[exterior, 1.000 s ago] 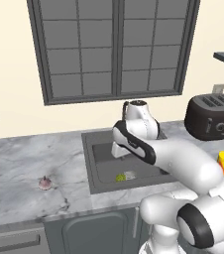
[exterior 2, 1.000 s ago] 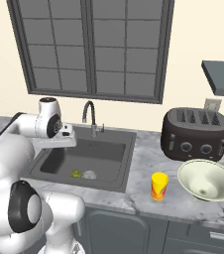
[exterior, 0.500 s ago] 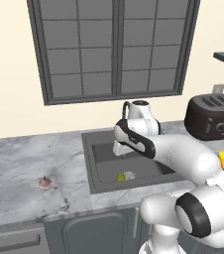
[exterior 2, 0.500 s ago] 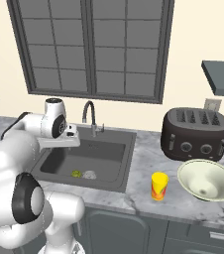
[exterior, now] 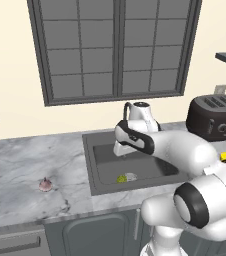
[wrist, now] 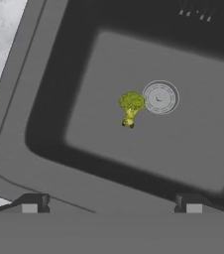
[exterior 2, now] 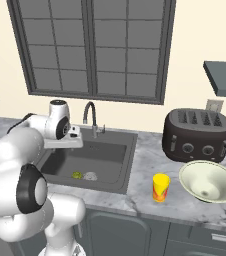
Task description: Remove the garlic and broccoli from the sink. Then move the bowl and cup from the counter to the sink for washing.
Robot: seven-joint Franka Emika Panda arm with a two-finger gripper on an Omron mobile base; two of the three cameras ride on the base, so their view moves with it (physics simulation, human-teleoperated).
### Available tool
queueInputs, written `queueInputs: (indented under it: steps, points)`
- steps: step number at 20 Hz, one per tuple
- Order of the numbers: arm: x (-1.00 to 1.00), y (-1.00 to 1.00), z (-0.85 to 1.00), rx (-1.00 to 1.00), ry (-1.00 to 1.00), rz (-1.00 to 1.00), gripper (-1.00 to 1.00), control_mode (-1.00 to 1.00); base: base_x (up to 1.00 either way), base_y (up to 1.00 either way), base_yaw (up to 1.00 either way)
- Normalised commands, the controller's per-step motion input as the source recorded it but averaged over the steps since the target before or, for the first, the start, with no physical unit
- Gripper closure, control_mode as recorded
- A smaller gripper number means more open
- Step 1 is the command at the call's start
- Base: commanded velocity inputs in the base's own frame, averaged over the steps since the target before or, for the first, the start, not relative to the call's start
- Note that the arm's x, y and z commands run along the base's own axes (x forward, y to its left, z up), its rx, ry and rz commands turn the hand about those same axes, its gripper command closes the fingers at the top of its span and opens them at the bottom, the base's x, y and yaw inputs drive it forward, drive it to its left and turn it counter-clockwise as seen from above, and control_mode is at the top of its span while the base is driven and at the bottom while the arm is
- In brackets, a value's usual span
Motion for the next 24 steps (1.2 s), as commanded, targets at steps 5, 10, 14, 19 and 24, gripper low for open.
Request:
queueInputs:
  steps: [5, 10, 14, 19, 24]
  points:
    - [0.15, -0.02, -0.11, 0.00, 0.01, -0.01, -1.00, -1.00, 0.00, 0.00, 0.00]
    - [0.12, 0.00, -0.13, 0.00, 0.02, -0.03, -1.00, -1.00, 0.00, 0.00, 0.00]
    - [0.10, 0.00, -0.15, 0.00, 0.03, -0.05, -1.00, -1.00, 0.00, 0.00, 0.00]
    - [0.09, 0.00, -0.16, 0.00, 0.02, -0.07, -1.00, -1.00, 0.00, 0.00, 0.00]
    - [0.09, 0.00, -0.15, 0.00, 0.00, -0.05, -1.00, -1.00, 0.00, 0.00, 0.00]
